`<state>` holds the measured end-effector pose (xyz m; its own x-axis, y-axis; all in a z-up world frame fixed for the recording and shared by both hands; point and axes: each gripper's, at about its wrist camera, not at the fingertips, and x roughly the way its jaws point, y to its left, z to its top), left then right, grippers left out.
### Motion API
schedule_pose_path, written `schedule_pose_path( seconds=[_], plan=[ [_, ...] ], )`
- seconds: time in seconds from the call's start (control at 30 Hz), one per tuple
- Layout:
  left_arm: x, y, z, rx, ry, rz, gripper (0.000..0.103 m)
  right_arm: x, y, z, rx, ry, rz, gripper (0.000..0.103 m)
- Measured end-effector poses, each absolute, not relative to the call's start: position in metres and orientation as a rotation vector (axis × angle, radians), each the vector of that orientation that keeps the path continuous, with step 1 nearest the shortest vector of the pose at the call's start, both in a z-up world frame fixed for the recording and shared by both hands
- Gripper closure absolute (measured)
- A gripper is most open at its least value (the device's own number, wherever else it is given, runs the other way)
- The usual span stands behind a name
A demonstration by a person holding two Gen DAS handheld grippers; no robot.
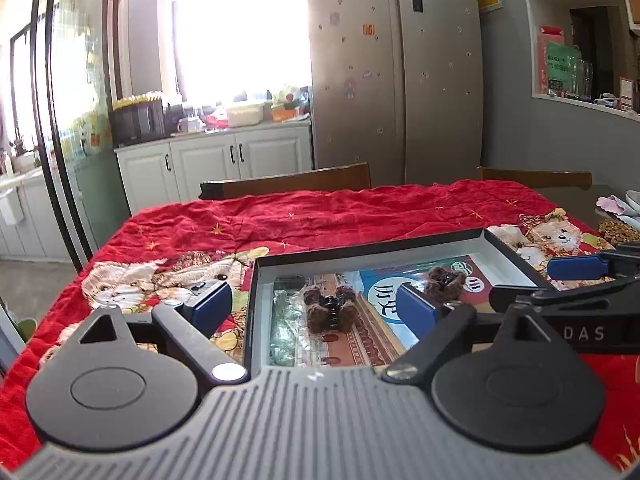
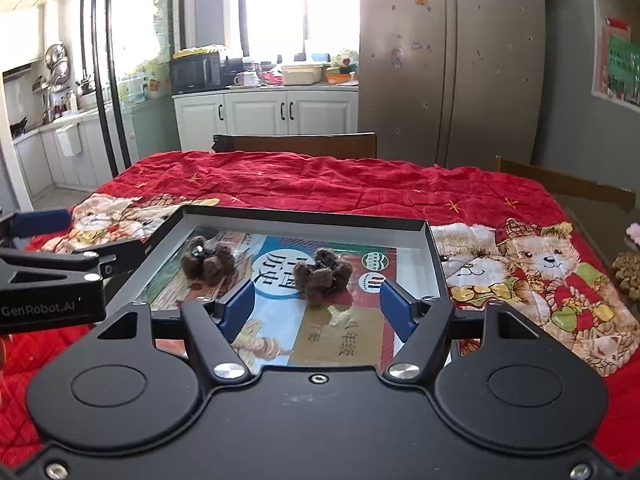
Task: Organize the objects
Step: 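Lift both open grippers out of the tray and back toward the table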
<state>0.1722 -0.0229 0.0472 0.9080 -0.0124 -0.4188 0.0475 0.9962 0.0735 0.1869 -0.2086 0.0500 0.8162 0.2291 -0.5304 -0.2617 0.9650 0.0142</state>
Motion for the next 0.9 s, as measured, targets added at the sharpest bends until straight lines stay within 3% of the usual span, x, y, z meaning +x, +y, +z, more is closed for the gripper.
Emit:
schedule_pose_path(
  seconds=[0.9],
  plan=[
    [0.080,-0.013,0.063,0.133,0.356,-0.090,0.002,0.094,-0.223,0.068,-0.098,0.497,0.284,0.028]
  ],
)
